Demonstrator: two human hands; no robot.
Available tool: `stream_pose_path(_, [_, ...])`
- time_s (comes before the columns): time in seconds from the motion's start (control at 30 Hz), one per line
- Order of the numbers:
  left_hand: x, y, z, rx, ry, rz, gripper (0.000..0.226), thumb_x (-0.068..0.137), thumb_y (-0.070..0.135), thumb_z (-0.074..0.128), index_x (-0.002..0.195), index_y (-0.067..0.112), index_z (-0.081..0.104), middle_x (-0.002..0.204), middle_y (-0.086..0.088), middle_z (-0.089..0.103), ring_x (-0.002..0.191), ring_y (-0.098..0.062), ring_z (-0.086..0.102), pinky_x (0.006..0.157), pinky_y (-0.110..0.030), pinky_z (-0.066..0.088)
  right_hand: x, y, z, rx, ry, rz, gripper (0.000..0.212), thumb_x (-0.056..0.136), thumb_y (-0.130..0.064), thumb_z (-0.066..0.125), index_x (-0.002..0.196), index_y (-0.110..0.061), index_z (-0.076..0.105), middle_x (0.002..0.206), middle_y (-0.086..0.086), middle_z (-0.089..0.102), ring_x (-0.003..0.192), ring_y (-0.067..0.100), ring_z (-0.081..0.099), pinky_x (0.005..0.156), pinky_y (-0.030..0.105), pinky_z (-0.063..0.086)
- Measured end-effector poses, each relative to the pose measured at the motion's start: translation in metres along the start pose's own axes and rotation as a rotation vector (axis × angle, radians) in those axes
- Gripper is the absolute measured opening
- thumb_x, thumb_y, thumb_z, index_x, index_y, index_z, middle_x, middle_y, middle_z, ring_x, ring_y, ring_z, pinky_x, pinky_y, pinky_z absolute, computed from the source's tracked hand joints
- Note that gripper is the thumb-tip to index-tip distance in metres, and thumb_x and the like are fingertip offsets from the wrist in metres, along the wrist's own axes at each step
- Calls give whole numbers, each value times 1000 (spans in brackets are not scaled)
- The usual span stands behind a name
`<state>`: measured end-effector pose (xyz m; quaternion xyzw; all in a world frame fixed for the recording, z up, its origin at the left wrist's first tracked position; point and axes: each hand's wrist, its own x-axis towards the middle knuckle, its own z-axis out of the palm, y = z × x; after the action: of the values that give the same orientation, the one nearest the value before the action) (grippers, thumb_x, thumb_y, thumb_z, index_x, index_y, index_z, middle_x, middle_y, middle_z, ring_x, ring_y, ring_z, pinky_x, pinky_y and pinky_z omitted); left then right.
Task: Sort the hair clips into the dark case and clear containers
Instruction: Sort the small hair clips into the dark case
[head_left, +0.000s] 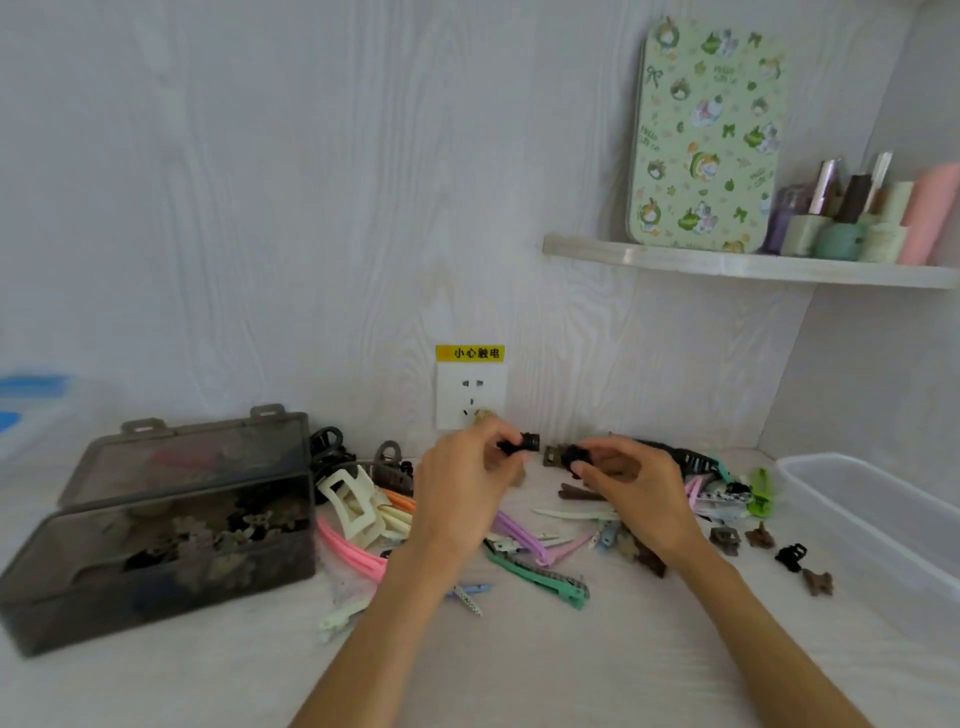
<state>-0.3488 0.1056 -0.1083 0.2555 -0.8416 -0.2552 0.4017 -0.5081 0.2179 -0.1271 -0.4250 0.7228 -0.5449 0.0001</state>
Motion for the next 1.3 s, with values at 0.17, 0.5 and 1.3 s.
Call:
stream_pose_path(0.17, [-30,-21,-79,192,353,24,14,82,32,69,95,31,66,88,17,71,71,-3,66,64,-21,51,-11,-48,29,161,-36,-31,19,75,-15,75,85,-30,69,83,-1,71,72,7,66,65,15,55])
stream_pose_path(0.5, [-78,-81,-174,622,297,-252,17,88,37,56,101,34,67,92,9,71,84,-17,66,57,-24,37,-45,-128,177,67,-444,-310,29,84,-25,67,113,-28,67,106,-12,70,96,-3,63,90,13,48])
stream_pose_path(1.3, [-31,36,69,325,-338,165,32,92,30,51,124,30,55,125,5,58,108,-17,53,91,-34,44,-65,25,-61,-623,-212,-7,72,75,-66,55,137,-35,36,122,-12,43,114,7,40,87,20,35])
